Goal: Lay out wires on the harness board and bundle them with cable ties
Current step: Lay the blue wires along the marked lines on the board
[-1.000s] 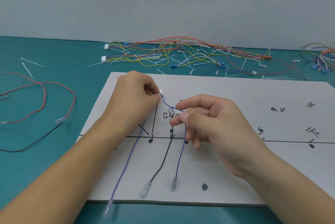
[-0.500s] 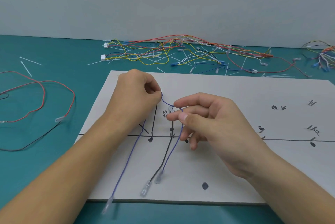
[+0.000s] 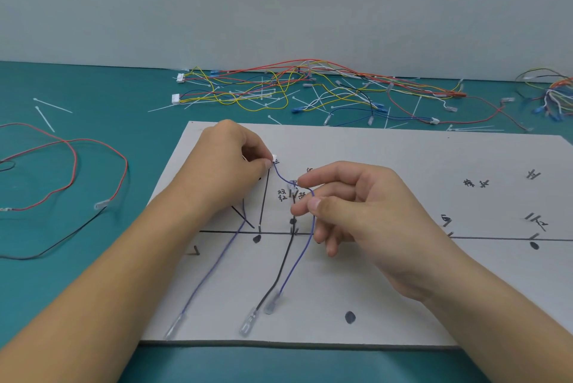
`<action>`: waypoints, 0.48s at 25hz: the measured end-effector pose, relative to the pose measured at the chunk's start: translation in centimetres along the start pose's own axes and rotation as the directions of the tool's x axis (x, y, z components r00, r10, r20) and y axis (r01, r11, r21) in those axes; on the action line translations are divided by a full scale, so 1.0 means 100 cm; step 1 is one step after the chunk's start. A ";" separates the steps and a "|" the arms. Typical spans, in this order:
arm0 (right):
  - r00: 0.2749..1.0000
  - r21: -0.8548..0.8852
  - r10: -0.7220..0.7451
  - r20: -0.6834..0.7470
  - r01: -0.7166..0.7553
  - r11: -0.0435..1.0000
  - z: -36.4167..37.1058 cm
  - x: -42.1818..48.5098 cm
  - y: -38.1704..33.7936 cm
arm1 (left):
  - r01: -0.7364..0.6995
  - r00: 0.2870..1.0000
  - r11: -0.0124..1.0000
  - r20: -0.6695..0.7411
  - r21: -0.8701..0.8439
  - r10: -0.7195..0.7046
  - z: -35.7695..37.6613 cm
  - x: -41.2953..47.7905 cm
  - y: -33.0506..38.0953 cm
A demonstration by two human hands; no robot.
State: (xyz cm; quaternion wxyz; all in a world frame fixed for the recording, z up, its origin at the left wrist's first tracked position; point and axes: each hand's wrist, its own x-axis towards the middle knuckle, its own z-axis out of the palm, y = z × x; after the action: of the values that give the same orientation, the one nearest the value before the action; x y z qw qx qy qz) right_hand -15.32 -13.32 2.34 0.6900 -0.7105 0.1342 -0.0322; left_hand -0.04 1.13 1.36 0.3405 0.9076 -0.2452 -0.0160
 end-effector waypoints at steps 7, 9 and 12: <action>0.999 -0.017 0.022 -0.032 -0.022 1.000 0.000 -0.001 -0.001 | 0.003 0.997 0.999 0.076 0.038 -0.006 -0.006 -0.003 0.000; 0.999 -0.027 0.036 -0.018 -0.036 0.999 0.001 -0.001 -0.001 | -0.008 0.996 0.999 0.087 0.051 0.004 -0.007 -0.004 0.001; 0.998 -0.058 0.068 0.016 -0.067 0.996 0.003 -0.003 -0.001 | -0.020 0.997 0.998 0.070 0.054 0.016 -0.008 -0.005 0.003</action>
State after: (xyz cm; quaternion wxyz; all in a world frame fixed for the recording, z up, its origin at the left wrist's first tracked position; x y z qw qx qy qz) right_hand -15.49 -12.98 2.46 0.6712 -0.7254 0.1528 0.0016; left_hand -0.44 1.67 2.12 0.3071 0.9132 -0.2652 -0.0377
